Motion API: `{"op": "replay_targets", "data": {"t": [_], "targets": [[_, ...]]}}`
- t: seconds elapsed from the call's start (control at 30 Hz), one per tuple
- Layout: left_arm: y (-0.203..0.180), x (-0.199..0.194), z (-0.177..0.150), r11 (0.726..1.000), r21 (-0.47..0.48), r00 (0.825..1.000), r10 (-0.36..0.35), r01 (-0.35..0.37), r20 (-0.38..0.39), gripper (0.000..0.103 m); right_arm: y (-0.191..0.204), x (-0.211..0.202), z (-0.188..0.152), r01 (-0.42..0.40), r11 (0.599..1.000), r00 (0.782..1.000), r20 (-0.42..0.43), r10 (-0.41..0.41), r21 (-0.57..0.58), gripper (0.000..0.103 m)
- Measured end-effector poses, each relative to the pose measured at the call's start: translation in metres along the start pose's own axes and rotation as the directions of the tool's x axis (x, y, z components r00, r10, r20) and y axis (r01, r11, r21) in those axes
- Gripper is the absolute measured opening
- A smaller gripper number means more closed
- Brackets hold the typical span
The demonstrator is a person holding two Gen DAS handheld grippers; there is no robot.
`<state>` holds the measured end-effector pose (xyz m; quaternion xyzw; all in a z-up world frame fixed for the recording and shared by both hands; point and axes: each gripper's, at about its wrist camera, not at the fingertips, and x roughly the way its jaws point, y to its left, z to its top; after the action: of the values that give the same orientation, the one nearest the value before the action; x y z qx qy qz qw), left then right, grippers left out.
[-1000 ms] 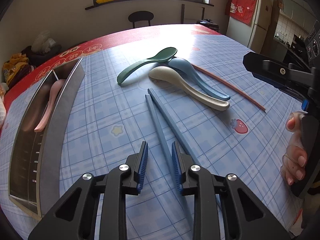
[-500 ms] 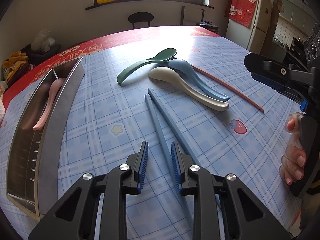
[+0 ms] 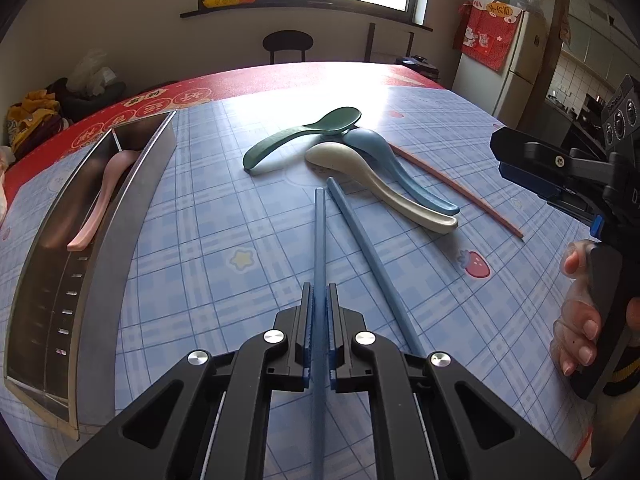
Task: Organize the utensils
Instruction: 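Lift the blue chopstick with the left tool while the right tool grasps the other blue chopstick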
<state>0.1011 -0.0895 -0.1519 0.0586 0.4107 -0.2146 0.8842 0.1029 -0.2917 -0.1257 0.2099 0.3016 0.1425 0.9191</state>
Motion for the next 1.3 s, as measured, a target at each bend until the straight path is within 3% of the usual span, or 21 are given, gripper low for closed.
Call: {"op": "replay_targets", "data": {"t": [0.33,0.67,0.9,1.2,1.3], "targets": [[0.014,-0.015,-0.003,0.996,-0.087,0.998,-0.006,0.012,0.066,0.006,0.001,0.003,-0.001,0.002,1.0,1.0,-0.009,-0.002,-0.004,0.089],[0.03,-0.032,-0.008,0.985,-0.164,0.989,-0.022,0.046,0.147,0.006,0.011,0.016,0.0,0.07,0.996,0.995,-0.071,-0.074,-0.05,0.089],[0.037,-0.034,-0.008,0.977,-0.187,0.983,-0.075,0.107,0.168,0.006,0.049,0.029,-0.009,0.182,0.955,0.963,-0.155,-0.221,-0.233,0.089],[0.046,-0.039,-0.011,0.964,-0.222,0.974,-0.101,0.146,0.202,0.006,0.093,0.054,-0.038,0.192,0.898,0.928,-0.223,-0.297,-0.397,0.089],[0.047,-0.039,-0.011,0.962,-0.227,0.973,-0.103,0.15,0.207,0.006,0.099,0.056,-0.038,0.177,0.896,0.928,-0.234,-0.289,-0.407,0.087]]}}
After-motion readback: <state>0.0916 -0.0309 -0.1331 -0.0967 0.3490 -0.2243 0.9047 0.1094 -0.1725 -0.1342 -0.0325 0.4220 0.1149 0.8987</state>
